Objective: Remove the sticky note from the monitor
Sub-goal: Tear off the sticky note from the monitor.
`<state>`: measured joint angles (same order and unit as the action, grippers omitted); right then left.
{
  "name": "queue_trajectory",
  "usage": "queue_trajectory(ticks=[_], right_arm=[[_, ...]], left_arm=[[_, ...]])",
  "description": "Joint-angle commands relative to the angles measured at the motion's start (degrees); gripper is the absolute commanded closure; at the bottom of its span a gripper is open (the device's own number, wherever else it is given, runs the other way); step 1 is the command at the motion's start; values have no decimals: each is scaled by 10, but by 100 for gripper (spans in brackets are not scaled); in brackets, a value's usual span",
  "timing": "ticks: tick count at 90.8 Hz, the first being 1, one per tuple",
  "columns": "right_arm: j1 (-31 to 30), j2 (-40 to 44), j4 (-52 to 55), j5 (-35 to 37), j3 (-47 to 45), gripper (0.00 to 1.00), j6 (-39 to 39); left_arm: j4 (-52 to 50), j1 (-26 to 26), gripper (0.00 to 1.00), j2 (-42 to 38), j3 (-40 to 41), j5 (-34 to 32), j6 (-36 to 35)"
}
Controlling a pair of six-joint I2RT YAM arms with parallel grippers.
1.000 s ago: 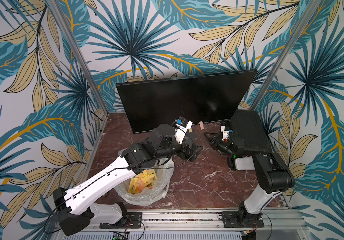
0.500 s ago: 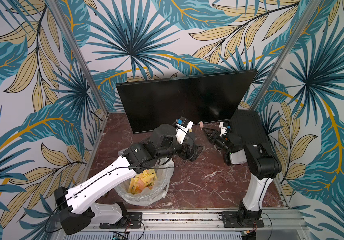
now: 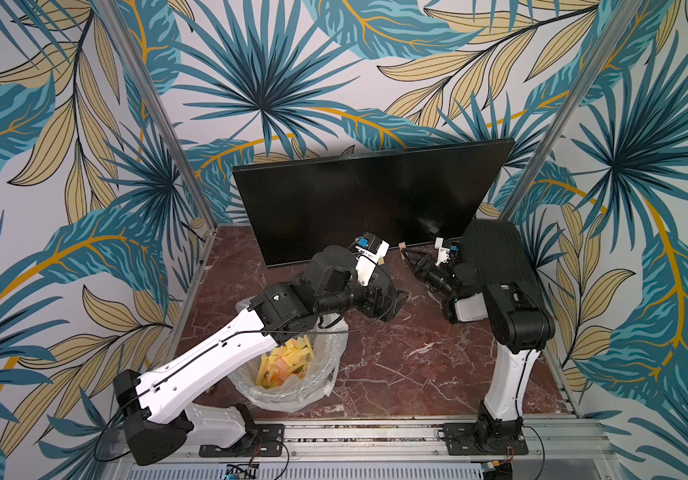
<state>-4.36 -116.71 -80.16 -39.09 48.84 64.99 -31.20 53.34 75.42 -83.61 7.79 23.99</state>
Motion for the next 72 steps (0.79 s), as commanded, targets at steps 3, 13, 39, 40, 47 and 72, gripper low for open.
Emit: queue_trajectory(ticks=[3,13,39,40,47,72], right_arm=[[-4,-12,-19,-16,16,13,5],[-4,-8,-19,-18,15,17,8],[-4,5,-19,-21,-12,29,1],[-4,6,-19,-21,-12,30,1],[-5,9,-19,-22,-17,36,0],[-4,19,-19,-28,-31,61,2]], left_arm=[[-4,2,0,2,-15,3,-3],[-2,2,0,1,-13,2,-1],[2,2,0,1,-12,0,0],[2,2,0,1,-12,0,0],[2,2,0,1,-11,1,0],[5,3,0,-3,-7,-1,2]])
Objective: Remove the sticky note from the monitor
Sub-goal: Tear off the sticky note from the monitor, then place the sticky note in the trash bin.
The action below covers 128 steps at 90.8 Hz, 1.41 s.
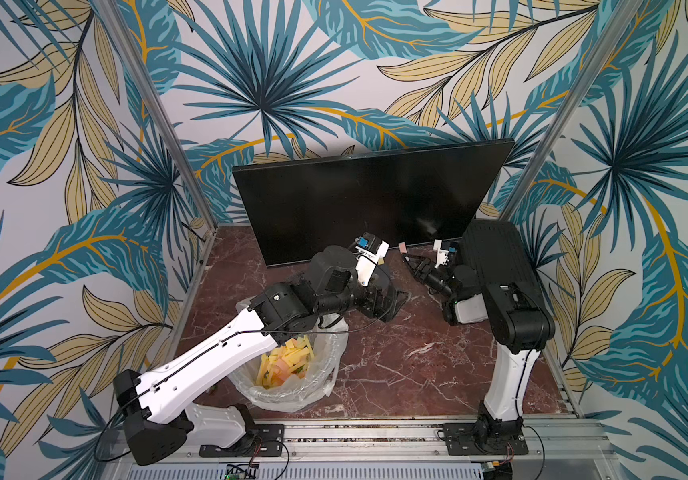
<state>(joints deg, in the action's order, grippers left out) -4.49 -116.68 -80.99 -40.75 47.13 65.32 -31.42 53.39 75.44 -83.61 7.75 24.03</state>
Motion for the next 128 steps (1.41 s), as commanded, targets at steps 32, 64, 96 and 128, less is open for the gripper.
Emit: queue_trajectory(ticks=[32,64,96,128], right_arm=[[-3,56,-10,-13,-53,100,8],[-10,166,-2,-6,-162,100,20],[-161,464,529,36,-85,100,-218],[-338,505,734,88,59,100,-282]], left_arm=[[8,3,0,-30,12,-14,3],[-12,4,0,-144,95,-112,39],[-128,2,0,-306,143,-323,79],[-226,-47,0,-348,115,-422,92]])
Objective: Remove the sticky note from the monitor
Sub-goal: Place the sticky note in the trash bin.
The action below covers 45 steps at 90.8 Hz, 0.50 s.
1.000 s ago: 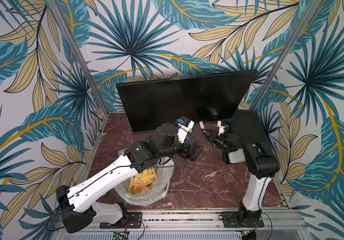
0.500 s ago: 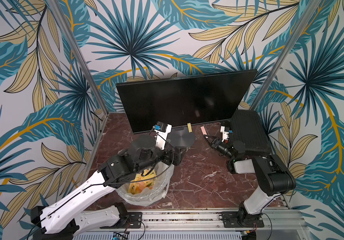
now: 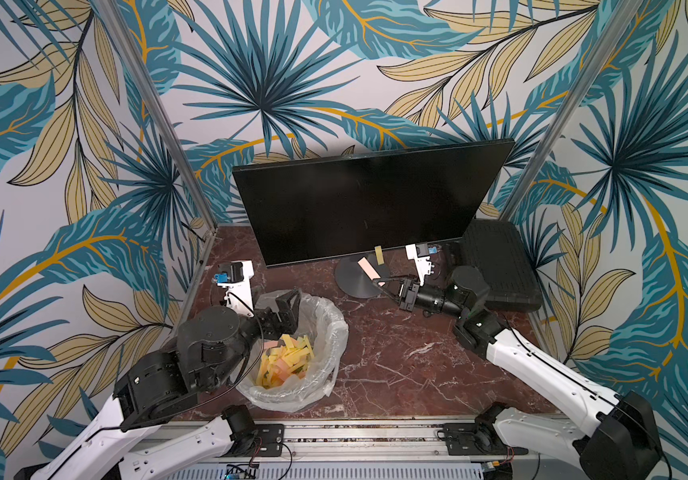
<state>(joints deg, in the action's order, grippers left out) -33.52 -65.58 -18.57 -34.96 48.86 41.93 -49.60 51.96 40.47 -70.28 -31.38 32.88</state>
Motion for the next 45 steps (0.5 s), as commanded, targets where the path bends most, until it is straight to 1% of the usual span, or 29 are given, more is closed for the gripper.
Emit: queue_trajectory(ticks=[1,11,14,19,30,42,45], right_arm=[[-55,-8,115,33,46,100,-51],[-118,-38,163,51,99,100,-79],[-147,-49,179,59,117,100,-92],[-178,-72,203,69,140,100,-109],[-226,-108,246,93,184,100,-142],[-259,-133,294,123,223,100,-174],[-267,-142,304,131,235,88,-183]], left_arm=[[-44,-38,0,3,-19,-27,3],[-35,-106,0,19,-35,36,-9],[-29,-122,0,28,-40,57,-12],[-19,-146,0,47,-50,89,-18],[4,-183,0,77,-68,130,-27],[24,-228,0,92,-78,179,-26],[28,-239,0,96,-79,197,-23]])
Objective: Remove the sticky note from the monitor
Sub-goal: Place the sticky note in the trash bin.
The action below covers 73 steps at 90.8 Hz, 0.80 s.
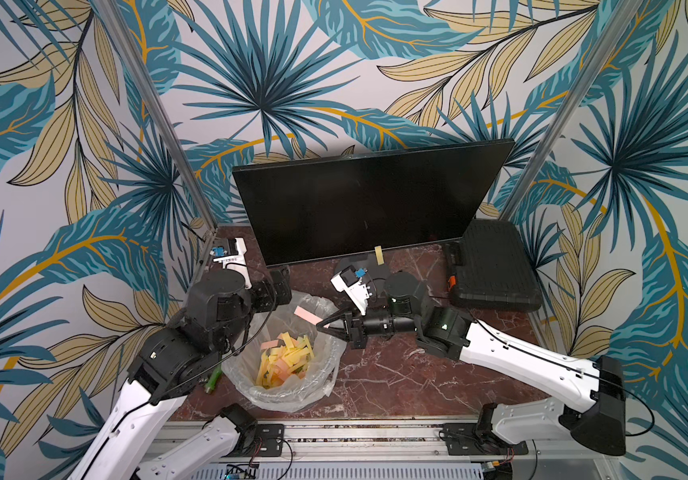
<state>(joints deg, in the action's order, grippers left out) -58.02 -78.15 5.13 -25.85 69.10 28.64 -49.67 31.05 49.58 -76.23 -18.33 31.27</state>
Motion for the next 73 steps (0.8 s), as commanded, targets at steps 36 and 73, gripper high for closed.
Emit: queue_trajectory(ticks=[36,73], right_arm=[[-32,-8,97,64,89,20,-82],[158,82,-38,43,-68,5,-15]], left_arm=[[54,-52,0,7,-13,137,5],[157,-52,0,-7,32,327,-13]])
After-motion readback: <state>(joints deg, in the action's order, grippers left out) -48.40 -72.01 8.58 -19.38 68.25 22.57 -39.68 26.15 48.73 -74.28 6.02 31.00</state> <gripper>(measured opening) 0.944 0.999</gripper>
